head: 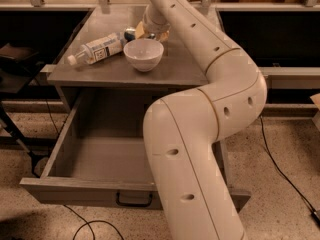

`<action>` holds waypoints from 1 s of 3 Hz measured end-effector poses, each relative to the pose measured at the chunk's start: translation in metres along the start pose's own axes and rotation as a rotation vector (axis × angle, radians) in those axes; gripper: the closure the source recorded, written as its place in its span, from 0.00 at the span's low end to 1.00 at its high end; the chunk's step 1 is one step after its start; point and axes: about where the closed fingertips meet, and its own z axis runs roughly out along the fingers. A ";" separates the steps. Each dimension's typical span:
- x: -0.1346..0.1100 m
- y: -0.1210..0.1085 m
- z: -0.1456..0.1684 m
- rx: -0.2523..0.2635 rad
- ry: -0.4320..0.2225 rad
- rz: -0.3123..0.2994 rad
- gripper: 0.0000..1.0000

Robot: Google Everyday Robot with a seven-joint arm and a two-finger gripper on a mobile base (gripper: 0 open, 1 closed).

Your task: Place redbull can into top drawer

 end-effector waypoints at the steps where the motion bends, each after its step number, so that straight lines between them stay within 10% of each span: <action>1: 0.000 -0.002 -0.001 -0.003 -0.001 0.002 0.59; 3: -0.005 -0.008 -0.009 -0.014 -0.024 0.014 1.00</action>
Offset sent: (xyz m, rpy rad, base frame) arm 0.0029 -0.0117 0.0206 0.0278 -0.0278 -0.0051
